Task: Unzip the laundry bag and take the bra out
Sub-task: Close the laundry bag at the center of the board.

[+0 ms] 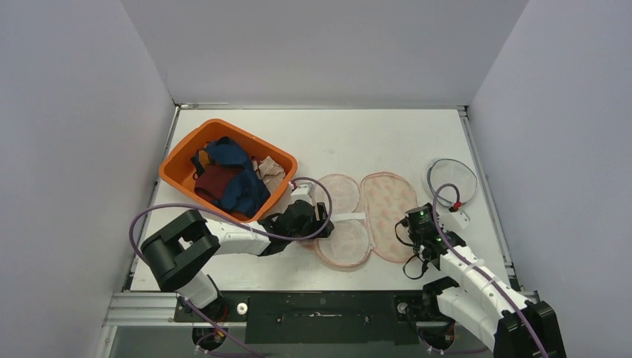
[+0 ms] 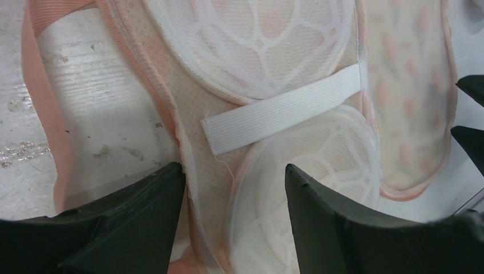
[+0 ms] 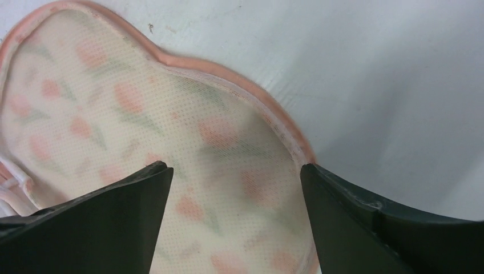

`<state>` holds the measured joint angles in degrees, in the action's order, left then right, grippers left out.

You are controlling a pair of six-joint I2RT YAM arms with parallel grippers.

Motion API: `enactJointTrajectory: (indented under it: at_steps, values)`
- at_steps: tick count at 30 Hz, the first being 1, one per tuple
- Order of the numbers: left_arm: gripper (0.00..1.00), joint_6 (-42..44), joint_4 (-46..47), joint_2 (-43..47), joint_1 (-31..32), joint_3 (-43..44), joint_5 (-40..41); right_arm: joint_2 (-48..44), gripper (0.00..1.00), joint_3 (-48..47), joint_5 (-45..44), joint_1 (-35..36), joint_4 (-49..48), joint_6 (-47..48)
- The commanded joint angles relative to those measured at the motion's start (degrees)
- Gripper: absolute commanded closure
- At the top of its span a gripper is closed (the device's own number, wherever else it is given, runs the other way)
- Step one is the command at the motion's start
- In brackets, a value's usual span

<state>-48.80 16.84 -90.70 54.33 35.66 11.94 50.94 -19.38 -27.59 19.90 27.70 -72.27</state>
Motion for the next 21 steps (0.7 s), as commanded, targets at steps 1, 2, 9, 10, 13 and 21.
enactJointTrajectory:
  at_steps: [1, 2, 9, 10, 13, 21]
  values:
    - [0.37, 1.08, -2.84, -2.36, -1.34, 0.16, 0.31, -4.30, 0.10, -3.63, -3.58, -0.27, 10.53, 1.20]
    - [0.37, 1.01, -2.52, -2.38, -1.59, -0.07, 0.28, -4.85, 0.07, -3.73, -3.30, -0.26, 11.66, 0.40]
    - [0.38, 0.28, -1.18, -2.49, -1.95, -0.68, 0.15, -5.96, 0.05, -0.45, 0.82, -0.23, 12.60, -4.74]
    - [0.38, 0.24, -1.05, -2.54, -2.01, -0.73, -0.08, -5.35, 0.06, 0.06, 1.44, -0.28, 11.96, -5.07]
    - [0.39, 0.11, -0.40, -2.61, -1.95, -1.09, -0.95, -2.35, 0.11, 0.98, 2.50, -0.26, 8.83, -5.16]
    - [0.41, 0.24, -0.32, -1.66, -1.97, -2.00, -1.74, -0.82, 0.55, 3.06, 3.30, -0.30, 5.68, -5.78]
